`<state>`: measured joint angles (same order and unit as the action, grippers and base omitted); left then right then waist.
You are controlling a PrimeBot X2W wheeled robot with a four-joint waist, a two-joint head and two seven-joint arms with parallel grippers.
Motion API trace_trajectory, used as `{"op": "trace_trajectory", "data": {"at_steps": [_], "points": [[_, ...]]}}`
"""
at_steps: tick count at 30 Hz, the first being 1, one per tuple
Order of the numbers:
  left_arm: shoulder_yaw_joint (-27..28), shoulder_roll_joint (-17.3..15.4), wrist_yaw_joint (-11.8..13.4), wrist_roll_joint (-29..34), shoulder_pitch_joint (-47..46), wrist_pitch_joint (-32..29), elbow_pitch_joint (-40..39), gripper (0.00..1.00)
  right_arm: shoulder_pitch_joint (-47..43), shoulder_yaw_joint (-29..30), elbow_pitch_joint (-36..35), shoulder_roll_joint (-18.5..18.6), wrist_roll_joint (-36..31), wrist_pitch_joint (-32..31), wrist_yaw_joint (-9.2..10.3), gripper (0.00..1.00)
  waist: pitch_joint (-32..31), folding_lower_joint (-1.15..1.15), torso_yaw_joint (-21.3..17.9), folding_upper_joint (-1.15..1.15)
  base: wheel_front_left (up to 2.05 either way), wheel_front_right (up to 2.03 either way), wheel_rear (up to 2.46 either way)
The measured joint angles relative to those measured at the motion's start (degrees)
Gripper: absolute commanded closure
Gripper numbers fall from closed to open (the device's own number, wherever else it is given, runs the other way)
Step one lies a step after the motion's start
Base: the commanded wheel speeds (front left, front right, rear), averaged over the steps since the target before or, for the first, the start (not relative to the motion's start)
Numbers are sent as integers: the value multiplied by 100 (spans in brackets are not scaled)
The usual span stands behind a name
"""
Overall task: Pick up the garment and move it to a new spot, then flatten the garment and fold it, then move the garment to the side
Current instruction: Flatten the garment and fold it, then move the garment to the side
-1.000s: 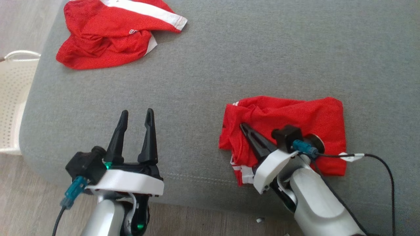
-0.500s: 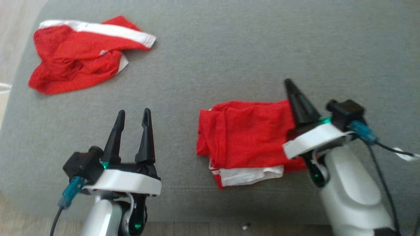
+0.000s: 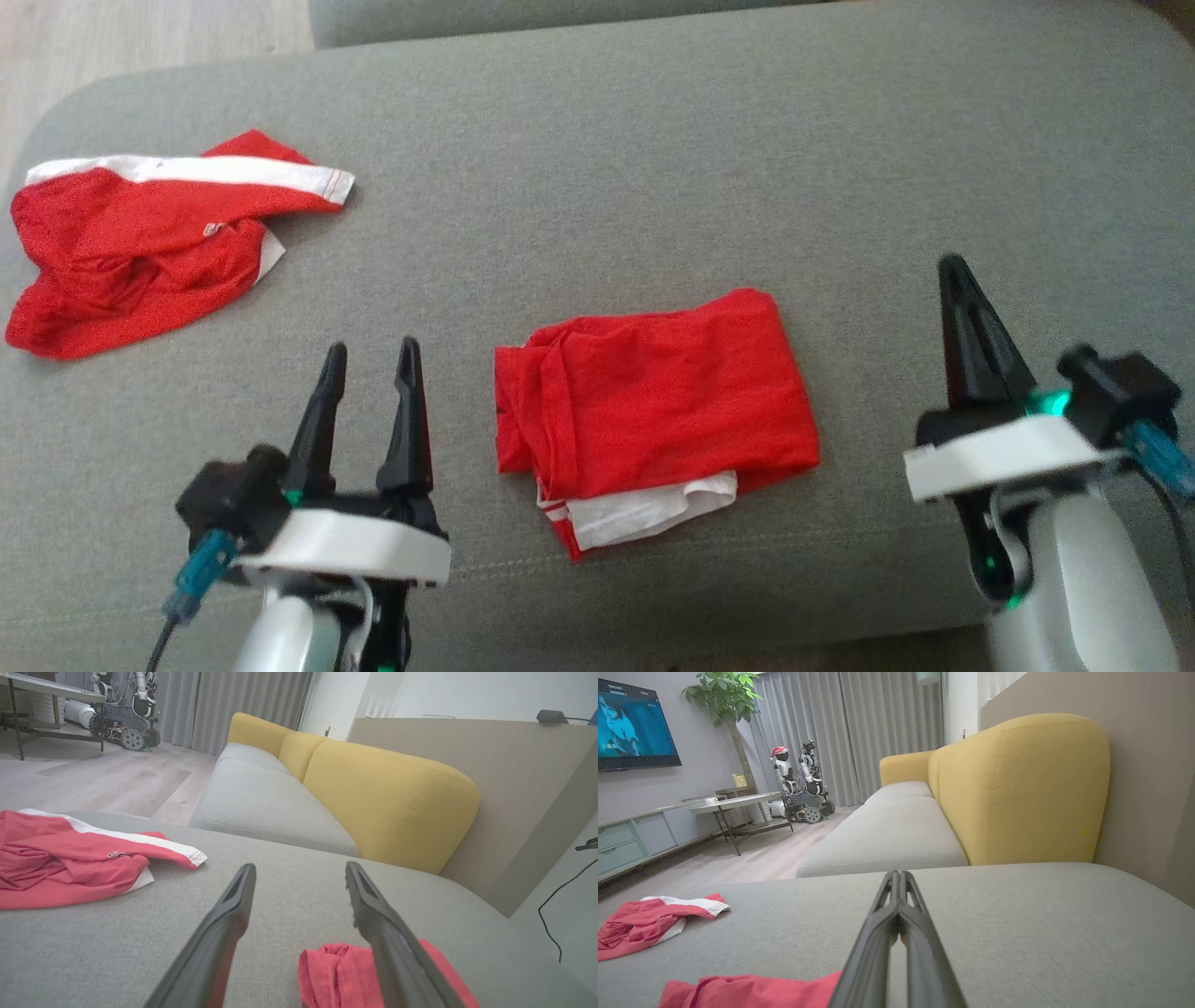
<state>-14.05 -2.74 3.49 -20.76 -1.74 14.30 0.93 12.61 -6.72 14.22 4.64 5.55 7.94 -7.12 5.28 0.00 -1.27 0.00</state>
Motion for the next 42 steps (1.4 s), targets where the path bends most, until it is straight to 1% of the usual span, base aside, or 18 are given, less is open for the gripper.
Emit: {"op": "trace_trajectory", "data": {"at_steps": [2, 3, 4, 10, 13, 24, 27, 30, 34, 38, 40, 42], "points": [[0, -1, -20, 0, 181, 0, 3, 0, -322, 131, -211, -34, -92, -32, 0, 100, -60, 0, -50, 0, 0, 0, 0], [2, -1, -20, 0, 241, 0, 4, 0, -414, 160, -267, -40, -182, -26, 0, 72, -65, 0, -57, 0, 0, 0, 0], [10, -1, -15, 0, 287, 0, 5, 0, -486, 177, -297, -46, -236, -25, 0, 1, -69, 0, -56, 0, 0, 0, 0], [85, -2, 85, 1, 426, 0, -33, 0, -677, 142, -327, -92, -327, 33, 0, 0, -98, 0, -44, 0, 0, 0, 0], [98, -3, 156, 2, 496, 0, -88, 0, -681, 27, -270, -82, -326, 36, 0, 0, -99, 0, -26, 0, 0, 0, 0], [113, -3, 156, 59, 530, 0, -155, 0, -655, -98, -107, 108, -297, 94, 0, 0, -38, 0, 205, 0, 0, 0, 0], [89, -3, 155, 58, 528, 0, -154, 0, -601, -103, -42, 147, -136, 36, 0, 0, 35, 0, 268, 0, 0, 0, 0], [33, -4, 147, 59, 508, 0, -144, 0, -429, -135, 135, 170, 141, -269, 0, 0, 163, 0, 320, 0, 0, 0, 0], [15, -3, 101, 58, 416, 0, -107, 0, -107, -247, 491, 198, 602, -831, 0, 0, 383, 0, 393, 0, 0, 0, 0], [13, -3, 97, 59, 216, 0, -80, 0, 174, -491, 921, 269, 1087, -1362, 0, 0, 610, 0, 478, 0, 0, 0, 0], [9, -3, 92, 60, 134, 0, -75, 0, 267, -539, 1111, 294, 1274, -1488, 0, 0, 706, 0, 531, 0, 0, 0, 0], [8, -2, 71, 60, 92, 0, -74, 0, 347, -570, 1278, 350, 1312, -1535, 0, 0, 778, 0, 590, 0, 0, 0, 0]]}}
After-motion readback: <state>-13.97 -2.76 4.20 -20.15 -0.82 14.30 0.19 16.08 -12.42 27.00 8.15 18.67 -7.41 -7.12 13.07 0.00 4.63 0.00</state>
